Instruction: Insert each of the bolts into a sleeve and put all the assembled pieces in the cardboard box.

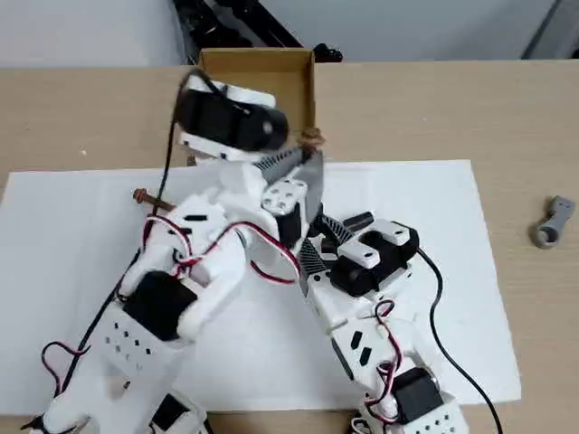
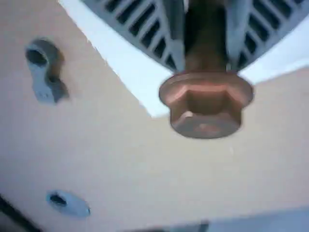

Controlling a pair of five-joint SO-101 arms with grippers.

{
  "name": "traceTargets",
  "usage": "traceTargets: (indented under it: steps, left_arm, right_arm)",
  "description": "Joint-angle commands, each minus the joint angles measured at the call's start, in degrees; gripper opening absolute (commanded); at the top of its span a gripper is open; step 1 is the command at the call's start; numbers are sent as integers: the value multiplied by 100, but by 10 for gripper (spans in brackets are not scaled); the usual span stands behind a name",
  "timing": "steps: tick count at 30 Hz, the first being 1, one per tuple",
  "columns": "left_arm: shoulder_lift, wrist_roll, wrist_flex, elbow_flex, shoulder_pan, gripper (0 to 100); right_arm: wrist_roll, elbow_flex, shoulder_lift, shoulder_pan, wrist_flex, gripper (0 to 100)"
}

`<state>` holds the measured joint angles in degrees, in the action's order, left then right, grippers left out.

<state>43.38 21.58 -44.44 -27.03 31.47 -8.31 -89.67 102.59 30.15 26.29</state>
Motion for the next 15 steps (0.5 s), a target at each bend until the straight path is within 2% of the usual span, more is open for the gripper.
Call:
traceTargets:
  steps: [1, 15]
  left_arm:
    - [35, 18, 176, 593, -44, 5]
    - [-642, 18, 167, 558, 53, 5]
  right_arm:
    - [-53, 53, 22, 48, 13, 4]
    - [-44, 53, 22, 48, 13, 4]
